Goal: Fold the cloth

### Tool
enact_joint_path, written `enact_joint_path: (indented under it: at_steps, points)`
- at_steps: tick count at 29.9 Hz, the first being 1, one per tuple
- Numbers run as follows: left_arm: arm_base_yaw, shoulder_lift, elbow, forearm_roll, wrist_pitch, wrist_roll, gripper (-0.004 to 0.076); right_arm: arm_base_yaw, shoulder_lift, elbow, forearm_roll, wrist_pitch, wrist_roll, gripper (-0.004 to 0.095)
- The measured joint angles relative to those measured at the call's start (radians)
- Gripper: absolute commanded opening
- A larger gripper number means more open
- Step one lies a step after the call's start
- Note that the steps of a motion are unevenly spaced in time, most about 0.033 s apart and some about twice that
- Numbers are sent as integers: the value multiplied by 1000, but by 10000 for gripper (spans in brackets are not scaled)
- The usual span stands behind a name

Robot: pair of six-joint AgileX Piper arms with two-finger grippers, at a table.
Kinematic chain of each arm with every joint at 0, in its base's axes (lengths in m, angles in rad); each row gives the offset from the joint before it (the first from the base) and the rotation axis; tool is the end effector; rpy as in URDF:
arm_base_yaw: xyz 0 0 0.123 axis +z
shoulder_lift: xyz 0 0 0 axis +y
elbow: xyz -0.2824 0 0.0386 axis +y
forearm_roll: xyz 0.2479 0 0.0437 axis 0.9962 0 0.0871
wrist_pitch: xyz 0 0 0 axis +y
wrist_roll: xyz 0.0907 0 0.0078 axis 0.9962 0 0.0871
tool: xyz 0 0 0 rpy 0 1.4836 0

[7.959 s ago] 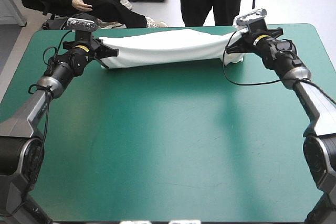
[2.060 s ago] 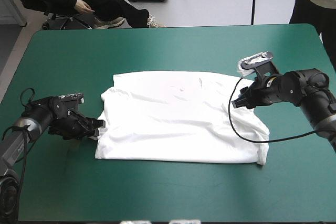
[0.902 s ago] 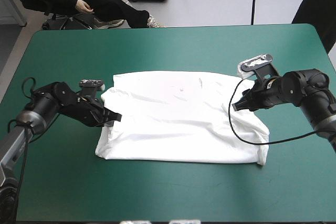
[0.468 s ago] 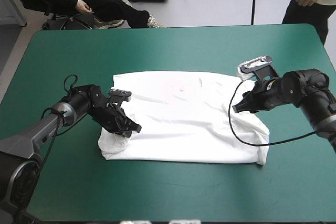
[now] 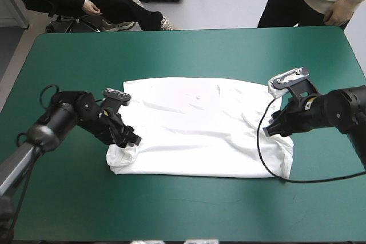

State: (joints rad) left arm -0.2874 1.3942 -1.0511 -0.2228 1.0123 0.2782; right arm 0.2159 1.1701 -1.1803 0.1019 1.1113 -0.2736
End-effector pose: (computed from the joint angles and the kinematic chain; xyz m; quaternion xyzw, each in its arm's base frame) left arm 0.2484 -0.0912 0.2805 0.2319 0.9557 -0.1028 0.1493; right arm 0.2139 0.0554 0.3674 -0.2238 0.9338 0.0422 0.2758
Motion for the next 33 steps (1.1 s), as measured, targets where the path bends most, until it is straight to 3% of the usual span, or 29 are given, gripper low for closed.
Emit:
enact_joint_path:
  at_steps: [7, 18, 25, 27, 33]
  points:
    - [0, -165, 139, 136, 24, -167, 412, 0, -115, 202, -20, 17, 60, 532]
    - [61, -110, 348, 126, -208, -269, 412, 0, -184, 406, -27, -70, 92, 531]
    - [76, -5, 334, 88, -188, -216, 403, 0, -184, 427, -27, -93, 94, 531]
    - [80, 7, 326, 76, -175, -188, 347, 0, -185, 427, -27, -95, 100, 531]
    - [84, 18, 318, 85, -165, -124, -15, 0, -188, 428, -32, -89, 133, 531]
